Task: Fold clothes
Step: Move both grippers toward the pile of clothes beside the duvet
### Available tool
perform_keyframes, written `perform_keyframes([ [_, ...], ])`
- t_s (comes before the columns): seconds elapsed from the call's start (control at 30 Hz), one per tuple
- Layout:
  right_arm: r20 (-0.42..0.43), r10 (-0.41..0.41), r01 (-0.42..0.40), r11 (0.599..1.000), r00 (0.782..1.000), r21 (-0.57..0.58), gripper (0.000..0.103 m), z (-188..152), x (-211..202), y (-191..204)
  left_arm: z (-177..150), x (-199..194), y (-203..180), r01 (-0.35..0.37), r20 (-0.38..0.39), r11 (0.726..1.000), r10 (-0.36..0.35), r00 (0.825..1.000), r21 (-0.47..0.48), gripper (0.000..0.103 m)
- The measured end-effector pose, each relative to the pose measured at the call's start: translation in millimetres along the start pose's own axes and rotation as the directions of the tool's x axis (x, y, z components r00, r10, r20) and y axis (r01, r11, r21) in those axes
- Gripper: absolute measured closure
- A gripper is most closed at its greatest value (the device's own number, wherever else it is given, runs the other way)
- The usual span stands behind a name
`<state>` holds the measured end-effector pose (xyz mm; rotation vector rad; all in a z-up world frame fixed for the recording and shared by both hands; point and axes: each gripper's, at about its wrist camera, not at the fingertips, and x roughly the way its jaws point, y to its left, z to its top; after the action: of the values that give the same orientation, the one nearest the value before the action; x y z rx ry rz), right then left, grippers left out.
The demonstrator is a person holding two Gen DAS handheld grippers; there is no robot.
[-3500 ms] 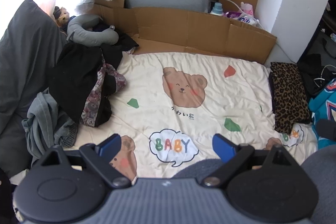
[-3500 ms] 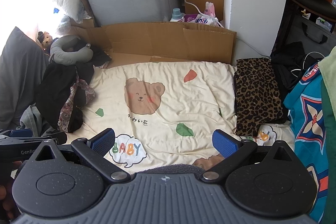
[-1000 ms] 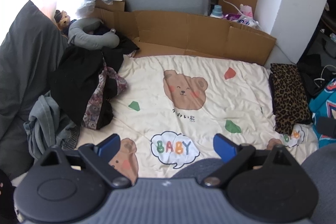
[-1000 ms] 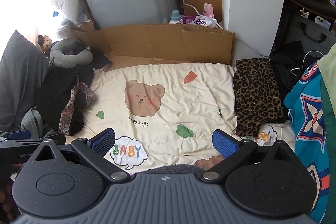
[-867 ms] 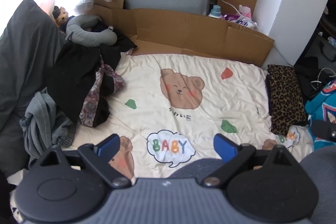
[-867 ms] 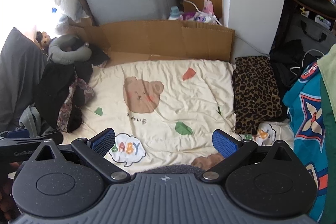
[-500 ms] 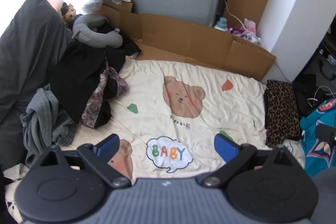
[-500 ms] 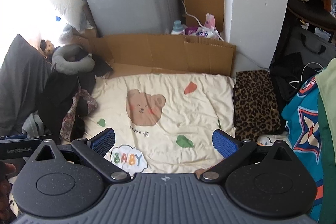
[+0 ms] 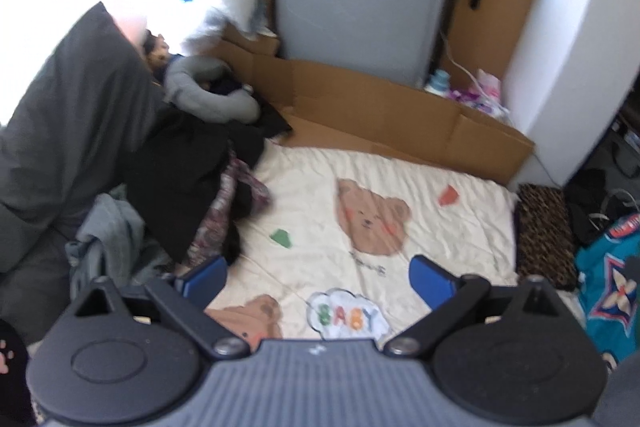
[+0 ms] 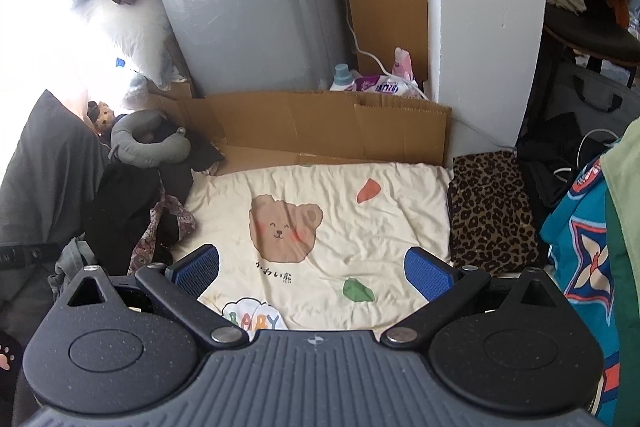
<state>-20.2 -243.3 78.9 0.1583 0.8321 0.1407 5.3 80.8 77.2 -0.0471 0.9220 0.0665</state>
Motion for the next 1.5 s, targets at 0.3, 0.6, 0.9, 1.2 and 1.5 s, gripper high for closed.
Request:
perform_keyframes([
  [0.3, 0.007, 0.020, -0.020, 1.000, 1.000, 0.018, 0.001, 8, 16, 5, 13, 9, 31, -0.023, 0.023, 0.998, 0.024, 0.999, -0.051, 0.004],
  [0.6, -0.019, 0.006, -0.006, 1.000, 1.000, -0.013, 0.001, 17, 45, 17, 13, 27, 48, 0.061, 0.030, 0.989, -0.058, 0.998, -0.136, 0.003],
  [0.9, -0.068, 0.024, -0.027, 0.999, 0.997, -0.032, 0.001, 23, 86, 39, 21, 46, 76, -0.014, 0.000, 0.987, 0.014, 1.000, -0.162, 0.002],
  [1.2, -0.070, 0.045, -0.050, 0.997, 0.997, -0.065, 0.001, 32, 123, 62, 31, 68, 111, -0.095, -0.023, 0.974, 0.092, 0.996, -0.205, 0.002],
  [1.5, -0.057, 0.037, -0.041, 0.996, 0.998, -0.075, 0.002, 41, 161, 74, 41, 106, 140, -0.119, -0.022, 0.968, 0.117, 0.993, -0.220, 0.008],
])
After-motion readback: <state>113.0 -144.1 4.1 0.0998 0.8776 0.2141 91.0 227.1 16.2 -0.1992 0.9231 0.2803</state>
